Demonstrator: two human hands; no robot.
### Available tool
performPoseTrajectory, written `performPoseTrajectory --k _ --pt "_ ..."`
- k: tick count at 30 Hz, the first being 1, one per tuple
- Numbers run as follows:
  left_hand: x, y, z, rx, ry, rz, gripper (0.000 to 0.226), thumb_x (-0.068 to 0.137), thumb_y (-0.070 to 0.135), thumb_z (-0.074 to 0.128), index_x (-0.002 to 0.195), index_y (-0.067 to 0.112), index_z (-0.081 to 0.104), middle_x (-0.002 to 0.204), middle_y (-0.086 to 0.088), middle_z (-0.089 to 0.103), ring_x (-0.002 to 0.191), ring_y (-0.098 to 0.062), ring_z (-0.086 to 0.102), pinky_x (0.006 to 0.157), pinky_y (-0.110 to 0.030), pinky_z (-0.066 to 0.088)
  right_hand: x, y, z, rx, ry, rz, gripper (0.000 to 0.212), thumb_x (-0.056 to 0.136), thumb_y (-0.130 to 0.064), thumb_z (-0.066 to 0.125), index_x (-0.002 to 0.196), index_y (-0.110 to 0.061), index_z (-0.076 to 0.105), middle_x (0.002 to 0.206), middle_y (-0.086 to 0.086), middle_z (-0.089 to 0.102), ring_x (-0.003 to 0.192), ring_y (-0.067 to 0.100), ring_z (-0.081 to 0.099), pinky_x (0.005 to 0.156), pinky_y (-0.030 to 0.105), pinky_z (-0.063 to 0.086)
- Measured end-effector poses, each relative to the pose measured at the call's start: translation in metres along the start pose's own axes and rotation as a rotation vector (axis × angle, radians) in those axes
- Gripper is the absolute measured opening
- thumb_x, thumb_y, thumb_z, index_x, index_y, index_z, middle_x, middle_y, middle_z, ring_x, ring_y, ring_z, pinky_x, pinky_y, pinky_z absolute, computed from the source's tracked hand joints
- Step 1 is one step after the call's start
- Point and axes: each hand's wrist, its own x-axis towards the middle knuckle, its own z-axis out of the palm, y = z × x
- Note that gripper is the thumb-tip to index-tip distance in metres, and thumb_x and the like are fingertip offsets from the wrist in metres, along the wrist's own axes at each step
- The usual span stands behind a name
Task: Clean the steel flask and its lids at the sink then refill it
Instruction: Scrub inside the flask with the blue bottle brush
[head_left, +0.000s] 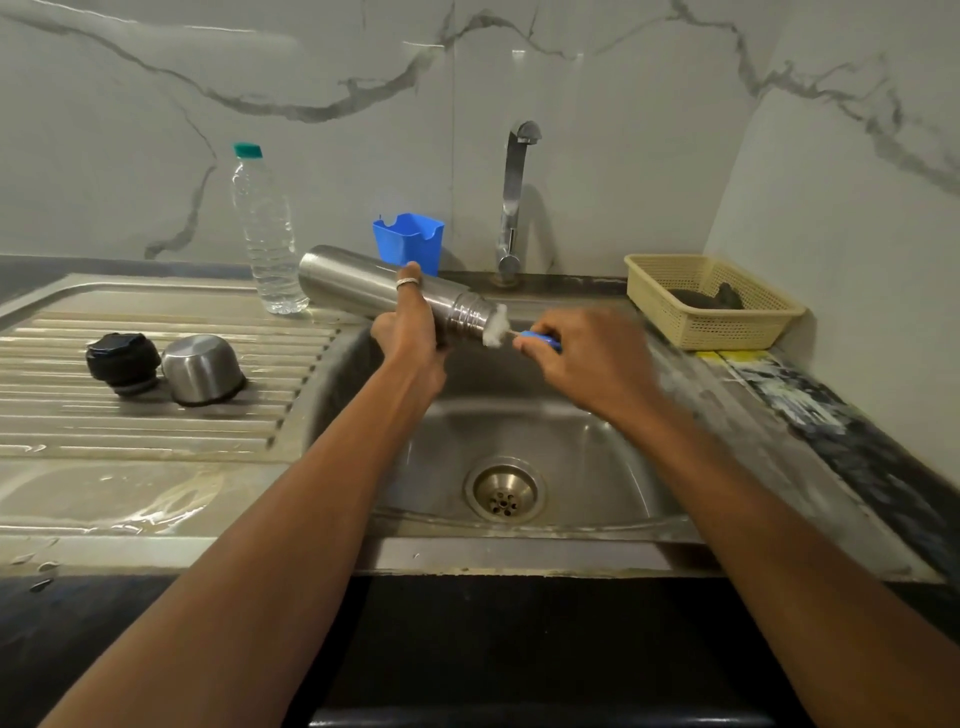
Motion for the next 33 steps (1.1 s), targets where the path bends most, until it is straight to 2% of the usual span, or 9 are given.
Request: performPoseTrajectory --k 3,6,11,16,20,24,26,29,33 --pt "-0.005 -0.007 0.006 0.013 -0.071 -0.009 0.033 0.093 0.037 0.071 0.106 0.008 0.060 0.099 -0.012 0.073 0.086 -0.026 0.074 0.076 -0.041 0.063 0.000 -0.009 0.013 -0.099 0.032 -0.083 0.019 0.096 -0.037 0.066 0.099 -0.019 0.068 0.079 0.003 0.065 0.069 0.023 0.059 0.060 0.035 0.045" --pt "-0.002 0.000 0.006 -0.031 -0.077 0.012 0.041 0.092 0.036 0.072 0.116 0.005 0.059 0.096 -0.010 0.073 0.080 -0.023 0.074 0.069 -0.037 0.061 0.003 0.004 0.006 -0.130 0.107 -0.134 0.016 0.094 -0.033 0.068 0.090 -0.018 0.064 0.077 0.002 0.065 0.064 0.022 0.054 0.056 0.032 0.036" --pt "0.006 0.005 -0.003 -0.039 -0.056 0.023 0.043 0.093 0.038 0.071 0.117 0.005 0.059 0.096 -0.010 0.073 0.079 -0.022 0.074 0.064 -0.036 0.059 0.000 0.023 -0.001 -0.095 0.087 -0.134 0.015 0.093 -0.030 0.070 0.085 -0.018 0.065 0.075 -0.002 0.064 0.064 0.018 0.055 0.055 0.034 0.045" --pt "-0.003 -0.008 0.004 0.009 -0.161 -0.015 0.045 0.092 0.033 0.072 0.122 0.003 0.057 0.097 -0.012 0.073 0.082 -0.024 0.074 0.073 -0.040 0.063 0.000 0.001 0.009 -0.041 -0.017 -0.129 0.016 0.096 -0.031 0.064 0.095 -0.016 0.070 0.076 0.000 0.062 0.064 0.018 0.052 0.057 0.029 0.035" --pt "0.002 0.003 0.003 -0.059 -0.196 0.002 0.037 0.092 0.034 0.071 0.114 0.006 0.061 0.094 -0.011 0.075 0.088 -0.029 0.074 0.089 -0.048 0.060 0.004 0.007 -0.002 0.268 -0.113 0.031 0.031 0.095 -0.038 0.069 0.077 -0.014 0.075 0.057 -0.002 0.058 0.048 0.008 0.041 0.048 0.023 0.031" --pt "0.008 0.013 -0.006 -0.134 -0.218 0.022 0.069 0.080 0.045 0.073 0.132 0.002 0.057 0.109 -0.017 0.071 0.100 -0.035 0.071 0.099 -0.059 0.052 -0.001 0.015 -0.013 0.578 -0.173 0.178 0.027 0.094 -0.036 0.071 0.077 -0.015 0.078 0.058 0.007 0.064 0.049 0.006 0.048 0.054 0.021 0.041" --pt "0.006 0.010 -0.007 -0.128 -0.198 0.007 0.073 0.080 0.047 0.071 0.134 0.001 0.057 0.108 -0.017 0.071 0.098 -0.035 0.070 0.097 -0.056 0.052 -0.003 0.014 -0.005 0.479 -0.084 0.143 0.024 0.092 -0.036 0.073 0.078 -0.018 0.078 0.061 0.007 0.066 0.051 0.008 0.048 0.054 0.024 0.041" --pt "0.004 0.006 -0.006 -0.117 -0.181 -0.014 0.061 0.092 0.045 0.065 0.135 0.002 0.058 0.104 -0.014 0.072 0.093 -0.030 0.071 0.087 -0.046 0.056 -0.005 0.008 0.007 0.103 0.089 -0.015 0.028 0.094 -0.040 0.066 0.077 -0.019 0.071 0.063 -0.002 0.062 0.056 0.017 0.054 0.052 0.034 0.045" --pt "-0.001 -0.002 0.000 -0.047 -0.186 -0.019 0.043 0.094 0.035 0.068 0.121 0.003 0.060 0.102 -0.015 0.074 0.090 -0.030 0.074 0.086 -0.046 0.060 -0.008 -0.005 0.010 -0.208 0.164 -0.268 0.010 0.082 -0.012 0.078 0.083 -0.010 0.068 0.066 0.007 0.063 0.049 0.029 0.055 0.042 0.030 0.038"
